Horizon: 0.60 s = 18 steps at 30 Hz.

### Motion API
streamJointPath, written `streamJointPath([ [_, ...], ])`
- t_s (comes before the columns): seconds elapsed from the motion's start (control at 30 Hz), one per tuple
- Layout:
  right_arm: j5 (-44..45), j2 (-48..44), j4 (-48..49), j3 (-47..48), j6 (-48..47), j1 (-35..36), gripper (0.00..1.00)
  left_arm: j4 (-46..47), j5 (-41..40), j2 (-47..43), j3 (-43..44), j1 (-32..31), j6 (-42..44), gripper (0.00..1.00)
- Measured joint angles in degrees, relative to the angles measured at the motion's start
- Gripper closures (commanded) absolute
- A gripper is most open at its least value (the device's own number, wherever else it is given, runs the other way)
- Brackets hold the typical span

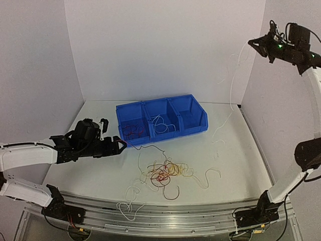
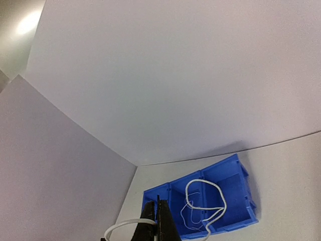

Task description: Untangle the cables

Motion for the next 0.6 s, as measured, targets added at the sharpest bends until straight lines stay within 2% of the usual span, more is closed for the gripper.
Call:
streamJointPath([
  [0.23, -1.1, 11.12, 5.4, 14.44, 5.85, 9.88, 1.0, 3.7, 4.73, 0.96, -0.08, -1.06, 2.19, 0.0],
  [0.43, 2.37, 14.7, 14.06, 16.32, 9.02, 17.23, 1.0, 7.91, 12.56, 2.27, -0.87, -1.88, 5.13, 0.0],
  [0.6, 7.42, 19.75, 22.84, 17.6, 9.98, 23.68, 1.0, 7.39, 15.2, 6.81, -0.8, -3.42, 6.53, 0.0],
])
